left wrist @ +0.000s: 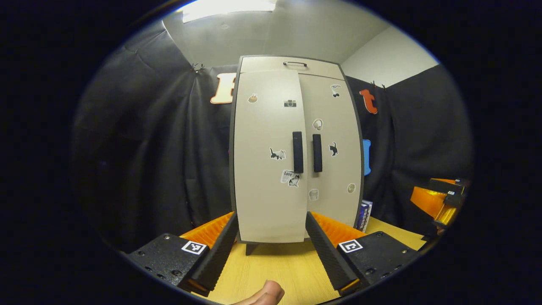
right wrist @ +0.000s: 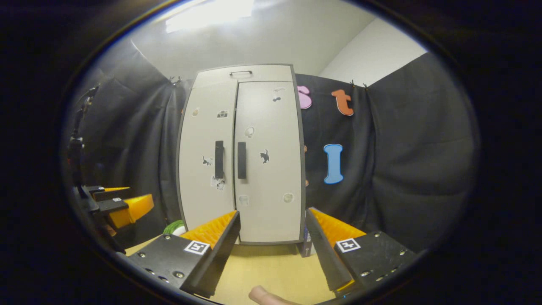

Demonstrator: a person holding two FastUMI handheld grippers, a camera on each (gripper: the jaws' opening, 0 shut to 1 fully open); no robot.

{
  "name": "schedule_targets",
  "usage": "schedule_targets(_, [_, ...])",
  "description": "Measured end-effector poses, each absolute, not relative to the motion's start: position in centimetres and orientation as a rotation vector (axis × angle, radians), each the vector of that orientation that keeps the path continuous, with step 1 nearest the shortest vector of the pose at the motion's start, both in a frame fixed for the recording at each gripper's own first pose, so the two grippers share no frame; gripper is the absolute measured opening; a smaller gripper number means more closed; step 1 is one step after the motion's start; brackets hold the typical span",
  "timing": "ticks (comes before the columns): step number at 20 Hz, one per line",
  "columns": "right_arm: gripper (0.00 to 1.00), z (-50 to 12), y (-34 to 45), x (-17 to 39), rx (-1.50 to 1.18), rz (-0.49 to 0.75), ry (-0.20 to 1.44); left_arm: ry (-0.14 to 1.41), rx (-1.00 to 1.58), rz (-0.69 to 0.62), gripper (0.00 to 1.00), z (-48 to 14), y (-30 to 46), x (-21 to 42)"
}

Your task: Grab one shoe with the right hand and put it into the shoe cabinet, grab the other shoe with the left hand and put it into the shoe cabinet; then close the right door with the right hand and the left door with the left hand.

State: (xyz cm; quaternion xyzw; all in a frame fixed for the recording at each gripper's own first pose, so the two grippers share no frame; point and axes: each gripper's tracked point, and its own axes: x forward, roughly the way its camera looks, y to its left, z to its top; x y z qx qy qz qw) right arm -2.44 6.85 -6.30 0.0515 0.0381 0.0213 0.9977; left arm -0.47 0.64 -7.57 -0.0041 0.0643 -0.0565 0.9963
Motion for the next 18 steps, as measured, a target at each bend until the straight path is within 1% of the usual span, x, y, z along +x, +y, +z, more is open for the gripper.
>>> schedule_targets(4, [0.93,-6.9,7.5,-3.0,0.109,0.08,0.087,0.15,-0.024,-0.129,0.98,-8.3,0.2,-1.5])
schedule_targets(5, [0.91,-7.0,7.8,-3.3,0.127,0.099,0.092,0.144,-0.032,-0.131,0.98,-8.1,0.3,-1.7])
schedule_targets(6, [0.93,-7.0,7.9,-3.5,0.138,0.114,0.093,0.142,-0.042,-0.137,0.98,-8.0,0.2,-1.8])
schedule_targets(7, [0.93,-6.9,7.6,-3.7,0.14,0.116,0.09,0.135,-0.054,-0.145,0.99,-7.9,-0.1,-2.1])
schedule_targets(8, [0.91,-6.8,7.1,-3.8,0.138,0.108,0.084,0.125,-0.072,-0.148,0.98,-7.7,-0.2,-2.3])
schedule_targets(9, [0.93,-6.9,6.6,-4.0,0.137,0.098,0.078,0.114,-0.087,-0.154,0.98,-7.5,-0.3,-2.5])
schedule_targets(11, [0.93,-7.3,6.0,-4.1,0.138,0.089,0.075,0.115,-0.093,-0.168,0.98,-7.6,-0.7,-2.8])
schedule_targets(12, [0.91,-7.5,6.0,-4.0,0.136,0.094,0.076,0.117,-0.088,-0.168,0.96,-7.7,-0.8,-2.7])
schedule_targets(13, [0.93,-7.6,5.9,-4.0,0.137,0.095,0.078,0.12,-0.08,-0.166,0.96,-7.8,-0.9,-2.8])
schedule_targets(14, [0.93,-7.8,5.6,-4.0,0.138,0.091,0.083,0.123,-0.073,-0.164,0.96,-8.0,-1.0,-2.7])
schedule_targets(15, [0.91,-8.0,5.3,-3.9,0.138,0.087,0.091,0.122,-0.075,-0.164,0.96,-7.9,-1.1,-2.6])
schedule_targets(16, [0.93,-8.3,5.2,-3.9,0.136,0.088,0.098,0.12,-0.079,-0.165,0.96,-7.9,-1.1,-2.6])
schedule_targets(18, [0.93,-8.6,5.0,-4.0,0.142,0.091,0.108,0.115,-0.087,-0.164,0.96,-7.8,-1.1,-2.6])
